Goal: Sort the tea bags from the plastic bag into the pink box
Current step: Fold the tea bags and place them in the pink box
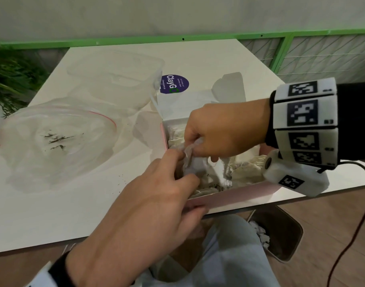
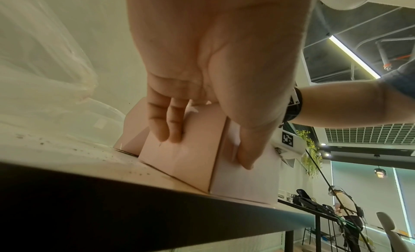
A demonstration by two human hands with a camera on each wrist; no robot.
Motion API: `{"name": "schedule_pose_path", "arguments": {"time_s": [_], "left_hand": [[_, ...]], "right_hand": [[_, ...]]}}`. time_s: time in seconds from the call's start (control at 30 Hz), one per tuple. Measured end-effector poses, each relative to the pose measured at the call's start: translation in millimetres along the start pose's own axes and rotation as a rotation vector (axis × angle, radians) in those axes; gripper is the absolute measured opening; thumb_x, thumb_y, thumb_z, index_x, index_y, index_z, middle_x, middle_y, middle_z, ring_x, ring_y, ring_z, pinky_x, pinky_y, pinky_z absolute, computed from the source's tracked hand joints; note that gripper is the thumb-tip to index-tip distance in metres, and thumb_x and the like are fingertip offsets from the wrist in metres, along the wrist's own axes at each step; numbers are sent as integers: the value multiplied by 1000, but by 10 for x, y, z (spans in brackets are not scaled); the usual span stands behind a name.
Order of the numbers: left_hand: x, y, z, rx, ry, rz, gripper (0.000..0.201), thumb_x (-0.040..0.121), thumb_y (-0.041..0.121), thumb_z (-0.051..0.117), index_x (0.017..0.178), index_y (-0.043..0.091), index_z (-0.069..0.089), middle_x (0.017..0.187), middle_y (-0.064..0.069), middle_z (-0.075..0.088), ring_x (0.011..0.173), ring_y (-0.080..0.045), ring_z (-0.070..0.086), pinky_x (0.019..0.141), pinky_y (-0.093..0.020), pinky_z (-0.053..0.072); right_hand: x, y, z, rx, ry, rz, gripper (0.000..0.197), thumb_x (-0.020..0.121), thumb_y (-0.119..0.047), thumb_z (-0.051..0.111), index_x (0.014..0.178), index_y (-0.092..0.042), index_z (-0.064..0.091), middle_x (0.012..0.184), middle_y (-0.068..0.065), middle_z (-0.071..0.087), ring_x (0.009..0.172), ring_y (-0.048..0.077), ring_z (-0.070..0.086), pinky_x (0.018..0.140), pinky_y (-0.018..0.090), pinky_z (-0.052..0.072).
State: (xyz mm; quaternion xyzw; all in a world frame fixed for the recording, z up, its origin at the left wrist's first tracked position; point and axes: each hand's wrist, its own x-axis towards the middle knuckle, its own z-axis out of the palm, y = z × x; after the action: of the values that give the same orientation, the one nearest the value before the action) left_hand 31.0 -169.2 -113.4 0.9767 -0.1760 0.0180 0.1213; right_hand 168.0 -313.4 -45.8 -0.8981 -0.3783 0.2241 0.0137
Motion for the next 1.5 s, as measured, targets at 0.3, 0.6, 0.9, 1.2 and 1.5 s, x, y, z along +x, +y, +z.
{"name": "schedule_pose_path", "arguments": {"time_s": [0.3,0.6,0.9,1.2,1.5], "left_hand": [[5,45,9,192,104,47,37,85,60,57,84,23,63,101,0,50,88,-23,41,68,-42,47],[35,24,22,41,67,84,33,86,57,47,92,27,61,88,11,52,59,-14,56,42,-28,44],[86,-14,23,38,47,152,35,83,53,45,96,31,68,87,14,67,66,-13,65,45,-28,50],[80,-24,30,25,42,148,34,84,53,45,97,31,68,89,15,66,66,-11,64,47,-23,45],[20,-2,39,-7,21,86,33,87,49,61,112,29,52,113,5,48,54,-14,49,43,-27,45]], "right_hand": [[-1,-13,26,62,-11,73,21,90,-11,50,83,-10,70,68,8,74,61,20,75,63,38,64],[-7,13,59,345,-156,100,17,98,-8,54,83,-2,61,81,11,70,76,21,77,76,41,64],[5,-46,52,314,-236,41,21,88,1,66,103,-11,74,84,3,76,68,9,70,63,20,56],[47,-56,47,242,-339,-40,18,83,6,66,93,-9,70,58,-11,61,48,-3,51,53,17,45],[-22,0,-68,315,-406,-8,46,81,13,61,120,-11,66,98,-1,70,86,17,68,78,36,58]]}}
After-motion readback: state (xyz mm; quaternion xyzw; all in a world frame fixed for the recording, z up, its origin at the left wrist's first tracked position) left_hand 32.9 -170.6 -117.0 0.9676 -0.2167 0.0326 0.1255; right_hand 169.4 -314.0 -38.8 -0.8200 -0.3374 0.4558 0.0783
